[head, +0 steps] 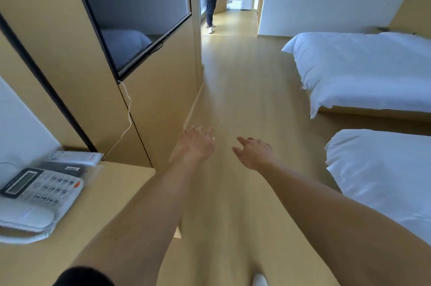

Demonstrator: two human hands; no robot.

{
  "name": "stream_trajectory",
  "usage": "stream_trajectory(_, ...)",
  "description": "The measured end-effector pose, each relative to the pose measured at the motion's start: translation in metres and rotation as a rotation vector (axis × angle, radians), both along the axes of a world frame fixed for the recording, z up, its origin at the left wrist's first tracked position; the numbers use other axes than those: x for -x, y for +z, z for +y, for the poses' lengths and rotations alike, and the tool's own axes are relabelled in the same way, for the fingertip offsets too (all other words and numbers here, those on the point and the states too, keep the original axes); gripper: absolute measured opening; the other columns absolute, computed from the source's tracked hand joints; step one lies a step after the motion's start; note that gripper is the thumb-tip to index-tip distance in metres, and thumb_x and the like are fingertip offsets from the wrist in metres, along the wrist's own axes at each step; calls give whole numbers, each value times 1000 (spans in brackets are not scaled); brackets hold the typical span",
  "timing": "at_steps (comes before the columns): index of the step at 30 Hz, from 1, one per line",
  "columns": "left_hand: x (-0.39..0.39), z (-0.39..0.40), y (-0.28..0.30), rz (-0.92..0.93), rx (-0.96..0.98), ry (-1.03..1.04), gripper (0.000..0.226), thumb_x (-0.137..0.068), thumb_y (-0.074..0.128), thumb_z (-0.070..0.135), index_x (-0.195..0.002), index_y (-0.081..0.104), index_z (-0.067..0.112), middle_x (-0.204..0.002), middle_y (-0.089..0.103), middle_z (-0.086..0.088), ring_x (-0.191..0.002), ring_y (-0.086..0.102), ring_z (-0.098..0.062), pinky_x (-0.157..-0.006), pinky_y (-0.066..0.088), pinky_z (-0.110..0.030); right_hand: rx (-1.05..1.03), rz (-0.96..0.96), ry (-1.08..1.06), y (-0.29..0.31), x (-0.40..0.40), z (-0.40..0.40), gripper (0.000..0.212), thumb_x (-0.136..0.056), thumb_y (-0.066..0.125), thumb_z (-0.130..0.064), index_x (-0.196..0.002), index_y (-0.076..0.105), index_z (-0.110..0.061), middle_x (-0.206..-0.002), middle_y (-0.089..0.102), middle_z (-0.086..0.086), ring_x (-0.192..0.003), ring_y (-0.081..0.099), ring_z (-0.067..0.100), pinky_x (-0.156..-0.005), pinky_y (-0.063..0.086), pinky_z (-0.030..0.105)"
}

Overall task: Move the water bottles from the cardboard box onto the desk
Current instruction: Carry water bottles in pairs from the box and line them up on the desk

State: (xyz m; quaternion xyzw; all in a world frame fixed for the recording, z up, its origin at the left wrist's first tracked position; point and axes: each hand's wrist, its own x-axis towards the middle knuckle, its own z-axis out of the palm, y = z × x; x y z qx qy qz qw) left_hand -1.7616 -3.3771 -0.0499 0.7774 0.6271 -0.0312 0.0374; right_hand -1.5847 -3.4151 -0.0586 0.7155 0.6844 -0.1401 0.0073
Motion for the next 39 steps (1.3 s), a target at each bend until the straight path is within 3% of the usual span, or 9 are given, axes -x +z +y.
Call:
stream_trajectory(11, -171, 96, -36, -8, -10, -22, 45, -102, 37, 46, -144, 46, 34, -146, 51, -4, -135, 47, -24, -113, 29, -41, 117, -31, -90, -17, -167, 75, 62, -102, 29, -59, -157, 26, -30, -161, 33, 9, -146, 33, 30, -117, 27, 48)
stream_trajectory(17, -233, 144, -50, 14, 3, -87, 44, -101, 36, 46, -142, 45, 33, -145, 51, -5, -135, 46, -24, -112, 30, -41, 162, -22, -167, -25, -228, 115, 60, -103, 28, -57, -155, 28, -28, -158, 36, 11, -144, 34, 31, -115, 30, 48)
stream_trajectory(29, -280, 335, -77, -10, 78, -153, 44, -102, 37, 40, -145, 42, 33, -141, 51, -3, -132, 48, -21, -112, 32, -36, 188, -51, -253, -39, -269, 287, 58, -104, 27, -55, -155, 28, -28, -155, 39, 8, -141, 39, 30, -113, 32, 46)
stream_trajectory(39, -293, 540, -43, 49, 115, -243, 48, -103, 31, 38, -151, 34, 32, -148, 45, -5, -136, 45, -26, -114, 31, -39, 154, -19, -372, -25, -294, 470, 55, -103, 34, -50, -153, 31, -28, -151, 45, 7, -138, 42, 29, -112, 34, 44)
